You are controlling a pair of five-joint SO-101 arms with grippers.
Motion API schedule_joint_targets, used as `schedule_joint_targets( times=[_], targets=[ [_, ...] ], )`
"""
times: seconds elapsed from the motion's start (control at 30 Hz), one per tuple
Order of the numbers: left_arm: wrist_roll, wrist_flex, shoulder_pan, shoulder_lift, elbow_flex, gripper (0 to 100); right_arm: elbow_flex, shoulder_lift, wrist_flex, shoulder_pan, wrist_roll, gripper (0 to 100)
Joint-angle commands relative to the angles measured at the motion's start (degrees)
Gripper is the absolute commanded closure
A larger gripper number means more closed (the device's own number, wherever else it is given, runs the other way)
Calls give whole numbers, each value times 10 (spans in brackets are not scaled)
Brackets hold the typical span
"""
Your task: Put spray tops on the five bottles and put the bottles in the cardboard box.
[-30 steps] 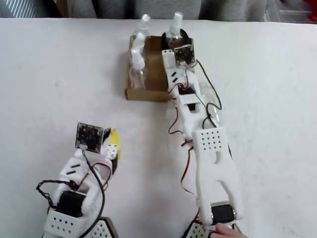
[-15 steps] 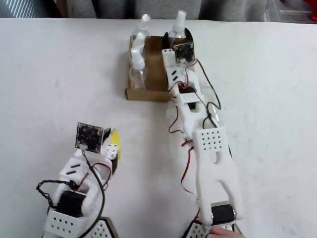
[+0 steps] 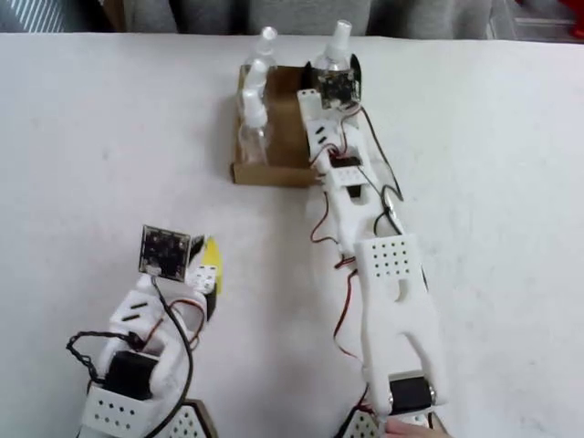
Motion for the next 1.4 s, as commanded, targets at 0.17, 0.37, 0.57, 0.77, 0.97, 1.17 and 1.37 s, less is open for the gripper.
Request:
schedule_joint_targets(
  times=[0.17, 0.37, 0.57, 0.77, 0.97, 1.17, 1.37],
  targets=[
    [-4, 2, 2, 1, -1, 939, -14, -38, 10, 9, -36, 731],
    [-4, 2, 2, 1, -1, 939, -11, -50, 11, 9, -66, 731],
    [-4, 2, 3, 1, -1, 939, -11, -64, 11, 15, -93, 731],
    [-4, 0, 2, 1, -1, 939, -13, -90, 79, 21, -166, 730],
    [-4, -1, 2, 1, -1, 938, -11, -121, 132, 22, -207, 730],
    [-4, -1, 2, 1, -1, 938, -16, -127, 140, 17, -207, 730],
    [-51, 2, 2, 1, -1, 939, -17, -132, 140, 16, -204, 730]
  ],
)
